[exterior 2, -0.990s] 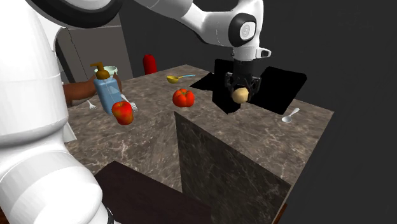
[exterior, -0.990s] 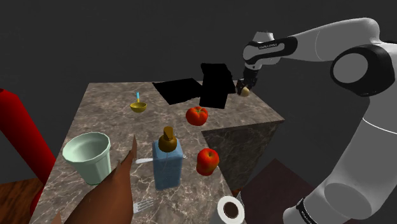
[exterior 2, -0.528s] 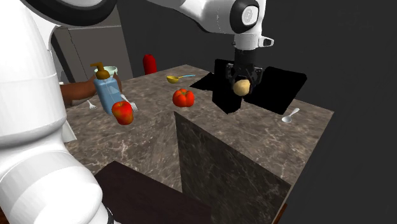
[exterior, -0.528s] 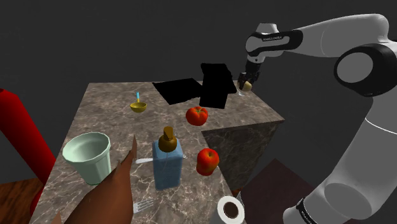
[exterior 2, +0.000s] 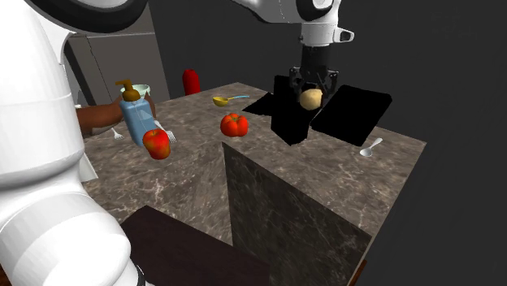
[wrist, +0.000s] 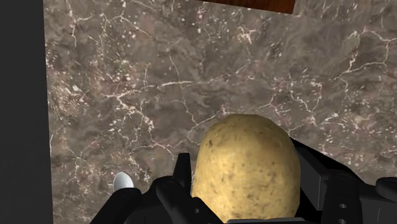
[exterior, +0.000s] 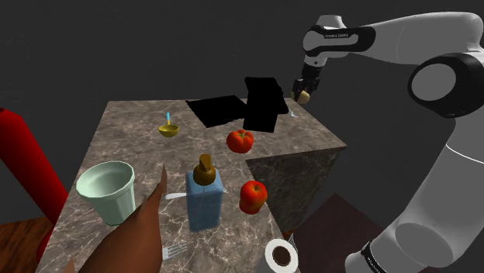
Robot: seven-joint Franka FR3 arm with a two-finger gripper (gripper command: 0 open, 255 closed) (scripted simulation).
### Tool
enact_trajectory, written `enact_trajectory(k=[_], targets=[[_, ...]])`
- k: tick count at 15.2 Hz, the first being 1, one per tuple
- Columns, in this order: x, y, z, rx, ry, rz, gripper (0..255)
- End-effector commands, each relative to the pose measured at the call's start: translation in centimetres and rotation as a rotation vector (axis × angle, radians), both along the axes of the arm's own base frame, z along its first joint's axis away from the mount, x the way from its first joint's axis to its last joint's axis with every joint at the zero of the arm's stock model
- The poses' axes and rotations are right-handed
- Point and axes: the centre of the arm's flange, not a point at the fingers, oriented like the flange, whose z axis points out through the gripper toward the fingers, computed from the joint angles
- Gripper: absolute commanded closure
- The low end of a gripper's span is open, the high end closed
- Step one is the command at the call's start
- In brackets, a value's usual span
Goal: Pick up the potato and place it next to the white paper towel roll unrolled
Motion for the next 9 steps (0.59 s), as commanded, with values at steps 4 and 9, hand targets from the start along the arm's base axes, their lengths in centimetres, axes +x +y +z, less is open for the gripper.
enact_trajectory(k=[4,9], targets=[[-0.1,0.0,2.7,0.0,0.0,0.0,255],[-0.1,0.0,5.3,0.0,0.0,0.0,255]])
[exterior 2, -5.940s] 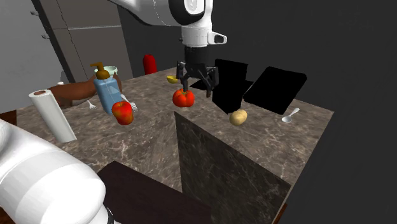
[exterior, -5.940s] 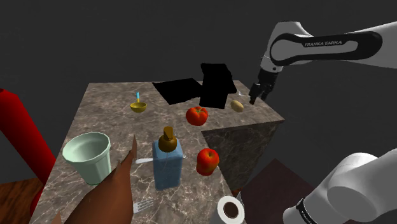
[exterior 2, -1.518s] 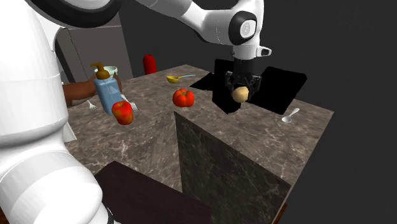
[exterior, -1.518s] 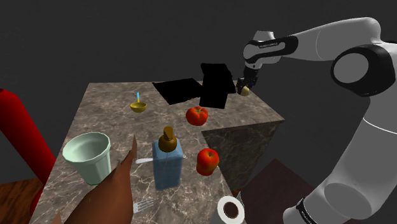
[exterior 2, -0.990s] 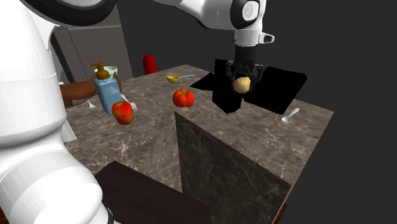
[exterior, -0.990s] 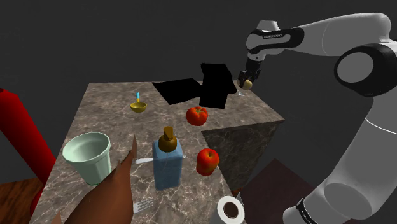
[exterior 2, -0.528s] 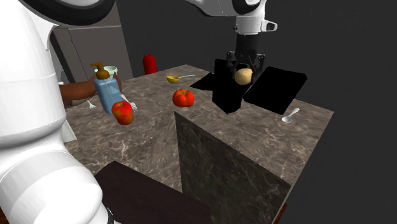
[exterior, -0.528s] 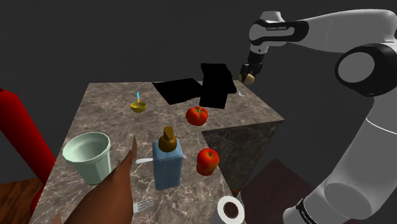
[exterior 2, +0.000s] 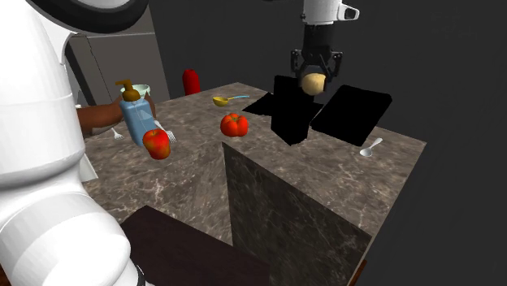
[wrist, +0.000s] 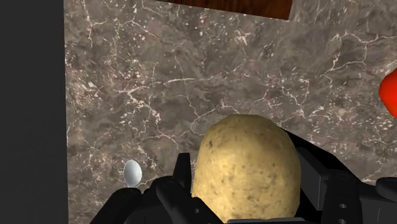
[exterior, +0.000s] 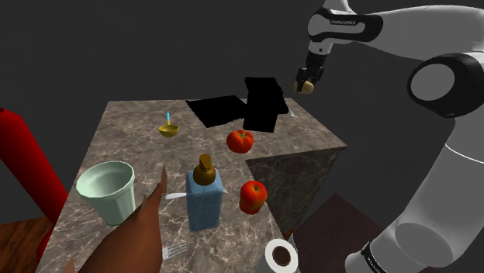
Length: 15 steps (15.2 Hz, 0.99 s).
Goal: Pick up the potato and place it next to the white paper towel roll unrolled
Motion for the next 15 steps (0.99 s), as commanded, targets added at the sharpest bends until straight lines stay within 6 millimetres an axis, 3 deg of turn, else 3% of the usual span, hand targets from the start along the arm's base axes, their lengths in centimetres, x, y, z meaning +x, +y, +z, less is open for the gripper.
enact_trajectory(k=[1,7,15], targets=[[0.1,0.0,1.0,0.0,0.0,0.0,255],[0.1,0.0,4.0,0.0,0.0,0.0,255],[-4.5,9.5,4.1,0.0,0.0,0.0,255]])
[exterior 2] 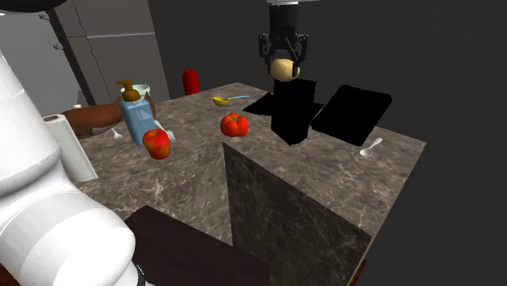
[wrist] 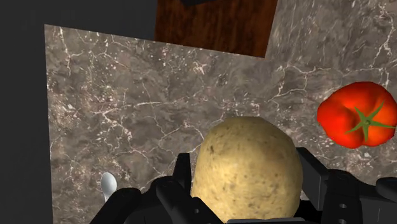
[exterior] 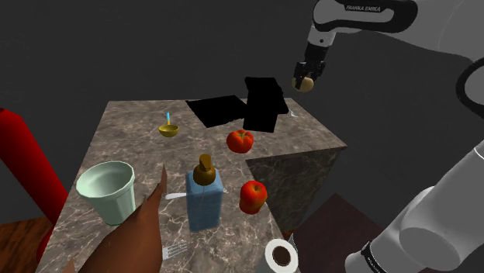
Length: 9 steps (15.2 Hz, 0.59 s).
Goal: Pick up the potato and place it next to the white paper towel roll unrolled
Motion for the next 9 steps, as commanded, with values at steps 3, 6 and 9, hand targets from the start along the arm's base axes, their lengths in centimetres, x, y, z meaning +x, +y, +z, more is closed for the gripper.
enact_trajectory(k=[3,6,9], targets=[[-2.4,4.6,0.1,-0.001,0.0,-0.001,255],[-4.1,8.1,0.1,-0.001,0.0,-0.001,255],[-5.8,11.7,0.1,-0.001,0.0,-0.001,255]])
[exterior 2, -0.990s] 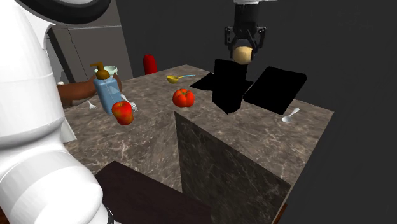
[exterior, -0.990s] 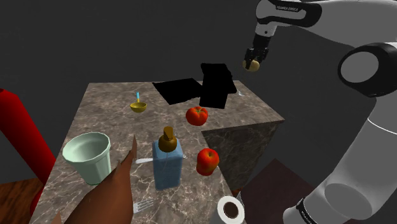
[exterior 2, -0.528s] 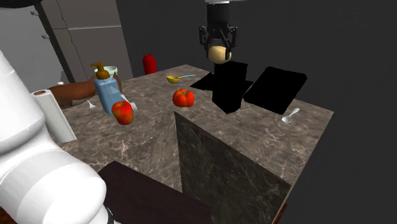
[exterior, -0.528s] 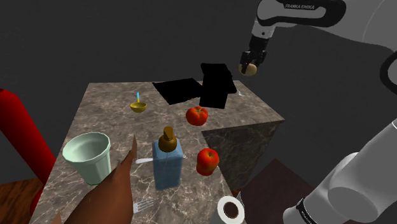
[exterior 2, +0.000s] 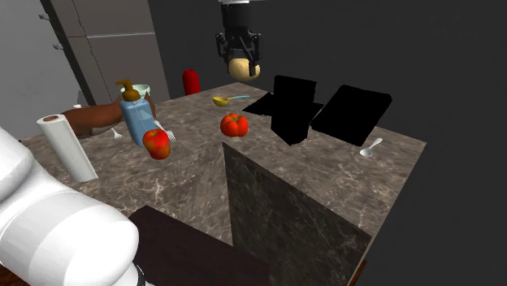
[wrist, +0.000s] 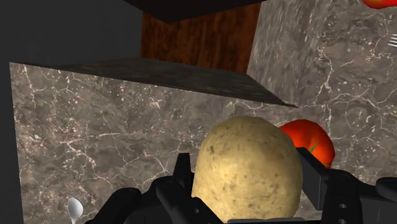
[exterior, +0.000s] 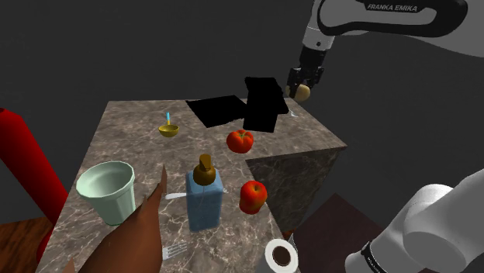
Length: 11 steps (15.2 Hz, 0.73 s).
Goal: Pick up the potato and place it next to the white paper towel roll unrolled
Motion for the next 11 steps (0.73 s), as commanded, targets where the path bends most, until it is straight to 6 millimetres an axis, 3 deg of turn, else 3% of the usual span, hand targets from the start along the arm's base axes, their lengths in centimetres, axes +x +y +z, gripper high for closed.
enact_trajectory(k=[1,11], targets=[[-1.1,2.3,-0.1,0.0,0.0,-0.002,255],[-6.9,14.1,-0.1,0.0,0.0,-0.002,255]])
